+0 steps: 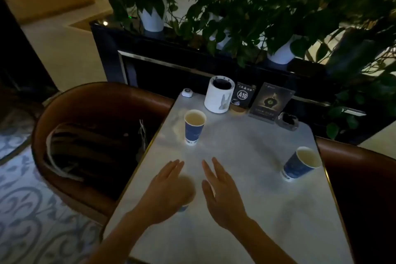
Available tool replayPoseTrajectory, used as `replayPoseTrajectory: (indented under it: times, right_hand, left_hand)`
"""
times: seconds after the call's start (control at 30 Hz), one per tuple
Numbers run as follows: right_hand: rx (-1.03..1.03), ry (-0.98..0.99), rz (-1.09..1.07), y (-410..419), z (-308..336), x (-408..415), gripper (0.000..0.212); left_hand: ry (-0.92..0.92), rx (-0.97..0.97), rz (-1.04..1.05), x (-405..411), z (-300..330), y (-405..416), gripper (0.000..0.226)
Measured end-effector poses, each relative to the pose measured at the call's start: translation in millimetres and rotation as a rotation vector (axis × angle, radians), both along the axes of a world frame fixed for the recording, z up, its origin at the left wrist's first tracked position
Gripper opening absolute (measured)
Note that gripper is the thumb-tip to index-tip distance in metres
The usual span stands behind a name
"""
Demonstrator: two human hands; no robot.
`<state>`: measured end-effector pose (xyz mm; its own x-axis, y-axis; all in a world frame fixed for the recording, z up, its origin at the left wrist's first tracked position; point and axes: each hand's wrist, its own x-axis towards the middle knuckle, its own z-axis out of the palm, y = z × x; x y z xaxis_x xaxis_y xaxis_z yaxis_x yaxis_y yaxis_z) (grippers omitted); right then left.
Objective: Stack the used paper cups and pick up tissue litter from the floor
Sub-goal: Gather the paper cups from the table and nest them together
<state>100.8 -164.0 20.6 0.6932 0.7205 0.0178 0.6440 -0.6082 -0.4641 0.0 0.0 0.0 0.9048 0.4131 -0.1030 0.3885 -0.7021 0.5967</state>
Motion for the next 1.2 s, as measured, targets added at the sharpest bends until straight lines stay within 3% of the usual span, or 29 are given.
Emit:
replayPoseTrajectory:
  times: [0.43, 0.77, 1.2]
  right_hand:
    - [-0.055, 0.297, 0.042, 21.7, -17.5, -25.2, 0.053]
    - [0.073, 0.403, -0.047, 20.2, -27.3, -29.7, 0.052]
    - [0.244, 0.513, -0.159, 18.4, -39.6, -35.3, 0.042]
  left_hand:
    - [-0.151, -0.282, -0.029, -14.3, -19.6, -7.8, 0.111]
    - [-0.212, -0.311, 0.037, -17.0, -30.1, -11.8, 0.097]
    - [-0.192, -0.454, 0.124, -21.2, -47.3, -24.0, 0.106]
